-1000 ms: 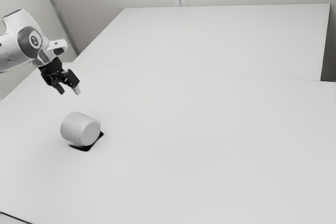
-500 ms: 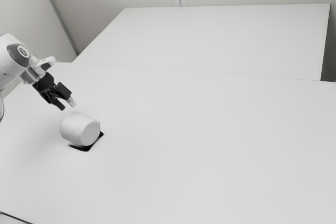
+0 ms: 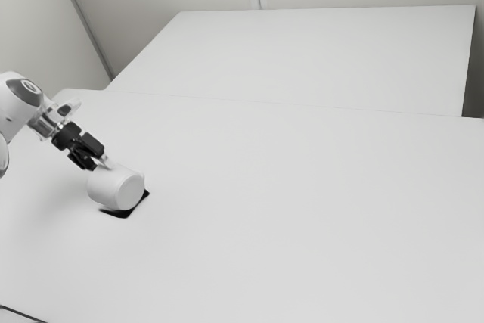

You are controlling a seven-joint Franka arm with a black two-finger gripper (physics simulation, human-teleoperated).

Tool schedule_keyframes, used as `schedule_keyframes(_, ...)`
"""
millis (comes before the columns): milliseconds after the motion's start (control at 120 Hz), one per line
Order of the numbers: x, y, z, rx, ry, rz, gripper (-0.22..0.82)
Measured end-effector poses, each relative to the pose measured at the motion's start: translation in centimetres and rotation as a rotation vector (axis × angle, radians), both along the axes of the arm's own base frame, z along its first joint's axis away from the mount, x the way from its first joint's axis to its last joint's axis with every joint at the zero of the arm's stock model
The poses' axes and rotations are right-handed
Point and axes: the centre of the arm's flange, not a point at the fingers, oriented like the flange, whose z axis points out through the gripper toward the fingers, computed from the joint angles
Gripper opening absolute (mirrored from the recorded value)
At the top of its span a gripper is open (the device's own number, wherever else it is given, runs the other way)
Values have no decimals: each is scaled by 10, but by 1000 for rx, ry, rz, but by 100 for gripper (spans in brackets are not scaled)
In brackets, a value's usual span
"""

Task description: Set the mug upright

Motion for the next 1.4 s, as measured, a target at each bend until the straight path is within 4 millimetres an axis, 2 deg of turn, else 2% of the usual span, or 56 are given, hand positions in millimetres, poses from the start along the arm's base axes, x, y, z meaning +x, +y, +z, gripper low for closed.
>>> schedule_keyframes(350,-16,5,-3,-79,17,2,18)
schedule_keyframes(508,-22,4,-5,-134,21,13,11)
schedule_keyframes(708,-32,-6,-17,-259,22,56,3)
schedule_keyframes(867,-33,-12,-18,-311,13,67,-10)
schedule_keyframes(1075,-32,-17,-17,-338,0,73,-16)
schedule_keyframes(1192,-24,-25,-11,-324,-5,84,-17)
schedule_keyframes(1400,8,-54,27,-189,-39,129,-18)
